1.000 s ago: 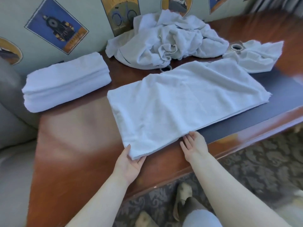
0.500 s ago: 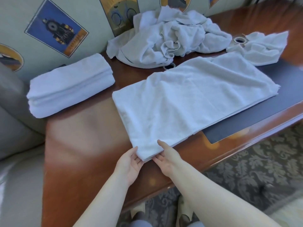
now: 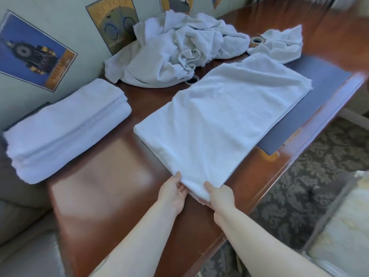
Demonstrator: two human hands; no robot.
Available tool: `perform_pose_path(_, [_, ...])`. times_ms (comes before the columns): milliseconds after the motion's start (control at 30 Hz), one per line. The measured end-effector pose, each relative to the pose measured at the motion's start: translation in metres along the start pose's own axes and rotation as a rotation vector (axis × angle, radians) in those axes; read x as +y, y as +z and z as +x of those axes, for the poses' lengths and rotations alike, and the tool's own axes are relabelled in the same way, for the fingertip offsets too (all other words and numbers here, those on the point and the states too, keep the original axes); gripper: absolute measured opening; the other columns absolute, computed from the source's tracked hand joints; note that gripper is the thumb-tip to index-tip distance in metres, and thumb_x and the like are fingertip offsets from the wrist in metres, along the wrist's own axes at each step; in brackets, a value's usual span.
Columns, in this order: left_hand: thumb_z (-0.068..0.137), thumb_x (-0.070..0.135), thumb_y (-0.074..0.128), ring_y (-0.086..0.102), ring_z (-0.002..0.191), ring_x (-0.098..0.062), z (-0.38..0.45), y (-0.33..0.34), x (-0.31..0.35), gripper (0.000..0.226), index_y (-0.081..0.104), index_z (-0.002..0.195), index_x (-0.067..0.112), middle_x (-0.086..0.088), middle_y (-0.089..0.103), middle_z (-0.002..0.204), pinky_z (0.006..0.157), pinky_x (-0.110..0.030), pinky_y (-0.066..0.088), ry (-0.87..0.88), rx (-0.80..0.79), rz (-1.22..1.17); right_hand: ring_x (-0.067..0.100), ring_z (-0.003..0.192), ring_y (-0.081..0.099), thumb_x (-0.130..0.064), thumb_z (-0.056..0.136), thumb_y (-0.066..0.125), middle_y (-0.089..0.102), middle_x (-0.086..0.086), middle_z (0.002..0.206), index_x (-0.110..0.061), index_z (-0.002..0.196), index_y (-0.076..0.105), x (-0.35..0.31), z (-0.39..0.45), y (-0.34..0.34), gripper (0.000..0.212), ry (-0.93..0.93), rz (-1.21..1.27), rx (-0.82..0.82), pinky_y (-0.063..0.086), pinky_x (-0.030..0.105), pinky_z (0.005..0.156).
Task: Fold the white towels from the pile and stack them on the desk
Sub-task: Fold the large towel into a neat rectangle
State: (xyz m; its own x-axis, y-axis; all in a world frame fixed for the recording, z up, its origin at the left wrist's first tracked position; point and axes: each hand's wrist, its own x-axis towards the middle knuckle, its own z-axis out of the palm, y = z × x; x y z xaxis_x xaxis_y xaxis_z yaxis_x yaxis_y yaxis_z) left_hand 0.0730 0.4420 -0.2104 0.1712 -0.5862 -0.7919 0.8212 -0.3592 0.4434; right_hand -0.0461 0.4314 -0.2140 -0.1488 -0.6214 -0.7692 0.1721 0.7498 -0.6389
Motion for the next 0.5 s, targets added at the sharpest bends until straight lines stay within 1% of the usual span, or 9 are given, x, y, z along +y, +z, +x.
perform_pose_path(67, [0.1, 0.006, 0.051, 0.066, 0.102, -0.029, 0.001, -0.001, 0.01, 0.032, 0.053, 0.13, -0.003, -0.019, 0.067, 0.113, 0.08, -0.037, 0.053, -0.022, -0.022, 0.016, 0.025, 0.082, 0.067, -0.009, 0.092, 0.064, 0.068, 0.008, 0.097, -0.012, 0.087, 0.062, 0.005, -0.006, 0.003, 0.006, -0.043, 0.001, 0.048, 0.058, 0.033, 0.057])
perform_pose_path(100, [0.099, 0.006, 0.053, 0.065, 0.105, -0.03, 0.004, 0.001, 0.021, 0.032, 0.054, 0.129, -0.004, -0.019, 0.067, 0.116, 0.082, -0.037, 0.053, -0.013, -0.031, 0.027, 0.025, 0.08, 0.068, -0.007, 0.091, 0.064, 0.068, 0.008, 0.097, -0.011, 0.089, 0.062, 0.007, -0.007, 0.006, 0.005, -0.036, 0.038, 0.052, 0.057, 0.032, 0.056])
perform_pose_path(200, [0.098, 0.011, 0.056, 0.067, 0.092, -0.024, 0.018, 0.013, 0.066, 0.02, 0.06, 0.114, 0.0, -0.014, 0.068, 0.11, 0.074, -0.034, 0.054, 0.027, -0.06, 0.026, 0.029, 0.076, 0.074, -0.004, 0.091, 0.064, 0.07, 0.015, 0.101, -0.003, 0.104, 0.058, 0.01, -0.015, 0.015, 0.014, 0.104, 0.185, -0.054, 0.058, 0.033, 0.059])
perform_pose_path(233, [0.099, 0.013, 0.056, 0.067, 0.093, -0.024, 0.023, 0.017, 0.08, 0.016, 0.062, 0.108, 0.001, -0.014, 0.068, 0.113, 0.076, -0.034, 0.054, 0.032, -0.072, 0.015, 0.029, 0.077, 0.074, -0.005, 0.092, 0.063, 0.071, 0.018, 0.101, -0.001, 0.109, 0.056, 0.012, -0.016, 0.018, 0.019, 0.143, 0.226, -0.1, 0.058, 0.034, 0.062])
perform_pose_path(267, [0.1, 0.014, 0.054, 0.067, 0.1, -0.026, 0.028, 0.02, 0.091, 0.015, 0.062, 0.105, 0.001, -0.015, 0.067, 0.119, 0.083, -0.036, 0.053, 0.033, -0.083, -0.002, 0.029, 0.079, 0.074, -0.005, 0.094, 0.062, 0.072, 0.019, 0.101, 0.0, 0.113, 0.055, 0.015, -0.018, 0.02, 0.021, 0.168, 0.266, -0.141, 0.058, 0.036, 0.066])
perform_pose_path(333, [0.102, 0.012, 0.049, 0.06, 0.119, -0.028, 0.041, 0.021, 0.105, 0.021, 0.06, 0.116, 0.0, -0.017, 0.061, 0.13, 0.094, -0.038, 0.049, 0.042, -0.064, -0.041, 0.029, 0.085, 0.074, -0.006, 0.096, 0.059, 0.073, 0.017, 0.102, -0.001, 0.117, 0.056, 0.02, -0.023, 0.02, 0.022, 0.153, 0.335, -0.189, 0.057, 0.038, 0.073])
perform_pose_path(400, [0.103, 0.01, 0.047, 0.056, 0.125, -0.028, 0.048, 0.017, 0.111, 0.028, 0.056, 0.127, 0.0, -0.017, 0.059, 0.134, 0.098, -0.04, 0.046, 0.053, -0.038, -0.067, 0.027, 0.089, 0.074, -0.008, 0.098, 0.057, 0.073, 0.012, 0.106, -0.004, 0.121, 0.057, 0.03, -0.023, 0.014, 0.024, 0.071, 0.346, -0.174, 0.055, 0.038, 0.077])
perform_pose_path(433, [0.103, 0.01, 0.047, 0.056, 0.125, -0.028, 0.053, 0.015, 0.115, 0.028, 0.056, 0.128, 0.001, -0.016, 0.058, 0.135, 0.1, -0.04, 0.046, 0.049, -0.041, -0.092, 0.026, 0.09, 0.074, -0.009, 0.098, 0.057, 0.073, 0.01, 0.107, -0.005, 0.122, 0.058, 0.036, -0.022, 0.01, 0.024, 0.033, 0.361, -0.145, 0.055, 0.037, 0.077])
perform_pose_path(500, [0.102, 0.01, 0.047, 0.056, 0.126, -0.025, 0.06, 0.011, 0.128, 0.021, 0.06, 0.118, 0.002, -0.014, 0.058, 0.137, 0.1, -0.038, 0.046, 0.076, -0.045, -0.151, 0.027, 0.089, 0.074, -0.009, 0.098, 0.057, 0.074, 0.007, 0.106, -0.005, 0.121, 0.059, 0.043, -0.024, 0.01, 0.023, -0.012, 0.411, -0.091, 0.055, 0.036, 0.074])
